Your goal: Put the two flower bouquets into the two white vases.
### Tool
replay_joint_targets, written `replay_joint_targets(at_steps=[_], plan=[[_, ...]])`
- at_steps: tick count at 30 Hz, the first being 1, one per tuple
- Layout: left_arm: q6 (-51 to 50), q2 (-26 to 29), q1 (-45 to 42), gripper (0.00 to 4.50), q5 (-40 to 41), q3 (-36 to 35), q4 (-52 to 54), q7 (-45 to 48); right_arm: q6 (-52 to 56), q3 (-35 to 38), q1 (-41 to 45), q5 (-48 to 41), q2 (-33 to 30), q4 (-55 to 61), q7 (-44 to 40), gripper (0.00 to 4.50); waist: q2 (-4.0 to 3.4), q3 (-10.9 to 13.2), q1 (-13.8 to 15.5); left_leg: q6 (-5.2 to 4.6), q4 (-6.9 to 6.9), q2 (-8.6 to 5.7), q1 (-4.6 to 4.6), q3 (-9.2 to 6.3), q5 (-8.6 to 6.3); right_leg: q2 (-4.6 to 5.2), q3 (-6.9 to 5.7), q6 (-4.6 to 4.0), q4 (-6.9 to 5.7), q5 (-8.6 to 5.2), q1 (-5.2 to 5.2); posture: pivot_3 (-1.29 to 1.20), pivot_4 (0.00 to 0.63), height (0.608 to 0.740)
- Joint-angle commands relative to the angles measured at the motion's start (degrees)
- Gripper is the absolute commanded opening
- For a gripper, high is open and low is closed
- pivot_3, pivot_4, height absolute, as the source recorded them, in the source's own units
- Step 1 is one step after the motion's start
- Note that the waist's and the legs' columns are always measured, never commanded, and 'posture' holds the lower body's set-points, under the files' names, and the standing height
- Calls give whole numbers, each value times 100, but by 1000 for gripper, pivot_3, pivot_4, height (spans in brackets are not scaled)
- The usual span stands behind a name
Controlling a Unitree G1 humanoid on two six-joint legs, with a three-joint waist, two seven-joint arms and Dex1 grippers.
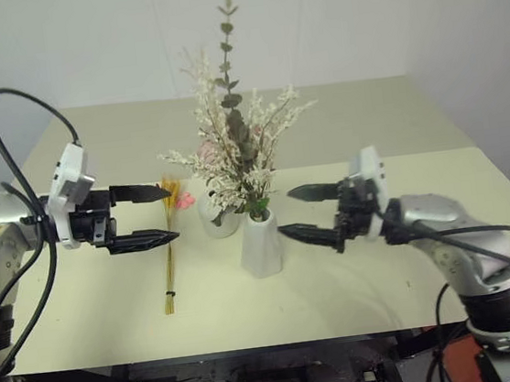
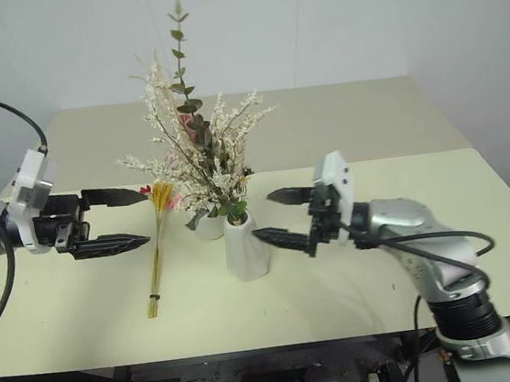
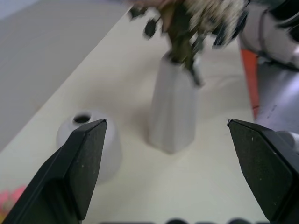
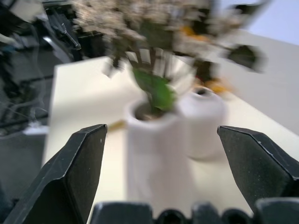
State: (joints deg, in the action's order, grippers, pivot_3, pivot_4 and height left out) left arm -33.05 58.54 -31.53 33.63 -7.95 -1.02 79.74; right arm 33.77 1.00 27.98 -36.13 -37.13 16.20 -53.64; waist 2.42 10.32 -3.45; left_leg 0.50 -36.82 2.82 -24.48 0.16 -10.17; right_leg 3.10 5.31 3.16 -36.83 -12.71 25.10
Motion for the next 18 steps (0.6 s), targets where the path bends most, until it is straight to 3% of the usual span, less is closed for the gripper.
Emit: replay_joint_targets(at_steps=[1,8,13,18], plan=[[-346,254,105,4500,-201,-188,-158,-440,-359,256,169,185,-542,-406,-618,4474,0,0,7,0,0,0,2,0,0,0,0,1,-1,-1,-1,0,150,740],[-1130,322,-262,4500,-1165,612,-361,-1497,-1069,57,746,796,-928,-1584,-1301,4474,0,0,5,0,0,-1,13,2,0,-1,1,0,-3,-4,-7,0,150,740],[-2610,-335,-902,4500,-1430,1142,-247,-2550,-1354,20,1125,952,-953,-1934,-1699,4474,1,1,80,0,-2,-4,6,1,0,0,0,3,-2,-5,-6,0,150,740],[-3083,-1062,-1222,4500,-1926,1531,-464,-3580,-1446,45,1227,1042,-1010,-2061,-1980,4474,2,1,103,1,-2,-7,5,-1,0,1,1,-2,-4,-1,-7,0,150,740]])
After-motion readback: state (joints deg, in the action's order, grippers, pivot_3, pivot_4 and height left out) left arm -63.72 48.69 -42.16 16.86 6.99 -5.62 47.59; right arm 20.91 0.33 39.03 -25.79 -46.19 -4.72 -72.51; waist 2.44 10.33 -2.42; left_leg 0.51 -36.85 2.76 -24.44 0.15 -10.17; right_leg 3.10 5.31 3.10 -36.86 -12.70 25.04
